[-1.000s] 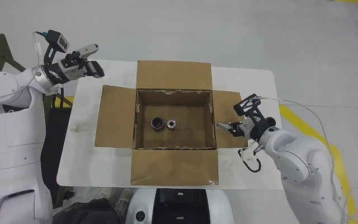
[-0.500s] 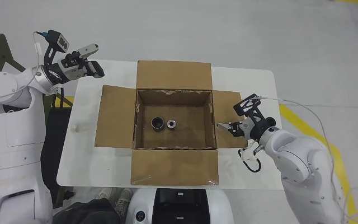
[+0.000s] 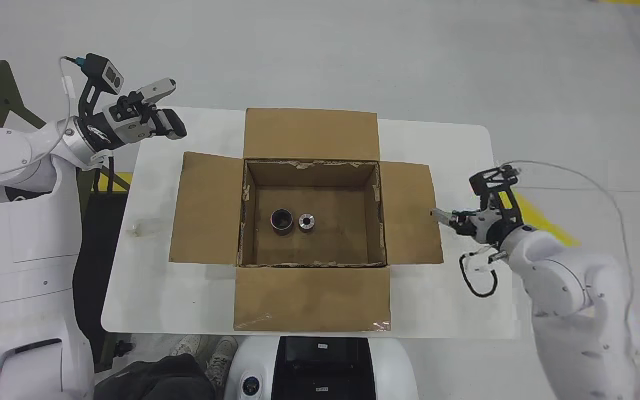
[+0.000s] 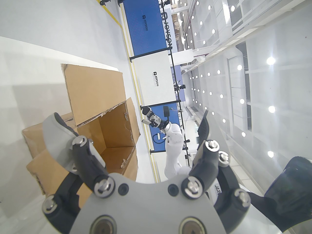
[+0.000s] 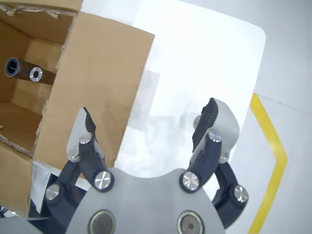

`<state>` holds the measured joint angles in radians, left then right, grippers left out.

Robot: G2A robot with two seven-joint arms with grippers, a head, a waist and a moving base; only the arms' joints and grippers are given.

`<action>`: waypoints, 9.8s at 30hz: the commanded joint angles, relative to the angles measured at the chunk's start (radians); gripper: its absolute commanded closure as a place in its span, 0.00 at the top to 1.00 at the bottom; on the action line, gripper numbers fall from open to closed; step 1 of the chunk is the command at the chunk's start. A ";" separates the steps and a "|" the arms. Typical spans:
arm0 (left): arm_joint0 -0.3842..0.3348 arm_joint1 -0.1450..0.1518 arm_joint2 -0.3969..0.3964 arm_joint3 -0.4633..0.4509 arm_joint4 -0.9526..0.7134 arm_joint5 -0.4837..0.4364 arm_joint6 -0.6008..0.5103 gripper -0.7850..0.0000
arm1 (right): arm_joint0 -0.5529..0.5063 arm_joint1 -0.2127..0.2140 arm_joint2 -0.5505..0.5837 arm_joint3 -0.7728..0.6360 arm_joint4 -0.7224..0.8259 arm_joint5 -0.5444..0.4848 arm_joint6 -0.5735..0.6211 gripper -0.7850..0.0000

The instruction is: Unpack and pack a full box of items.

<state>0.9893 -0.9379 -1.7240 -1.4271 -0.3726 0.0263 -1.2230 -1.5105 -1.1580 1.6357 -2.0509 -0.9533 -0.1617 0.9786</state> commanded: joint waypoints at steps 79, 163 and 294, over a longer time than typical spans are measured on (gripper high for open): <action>0.000 0.000 0.000 0.000 0.000 0.000 0.000 1.00 | 0.196 0.051 -0.056 0.493 0.040 0.039 -0.015 0.00; 0.000 0.000 0.000 0.000 0.000 0.000 0.000 1.00 | 0.582 -0.020 -0.798 0.257 0.015 -0.021 0.063 0.00; 0.000 0.000 0.000 0.000 0.000 0.000 0.000 1.00 | 0.127 0.065 -0.010 0.348 1.093 -0.099 0.140 1.00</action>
<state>0.9893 -0.9379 -1.7240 -1.4271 -0.3726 0.0263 -1.2230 -1.3840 -1.0938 1.6206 -1.7124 0.1385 -0.2661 1.1217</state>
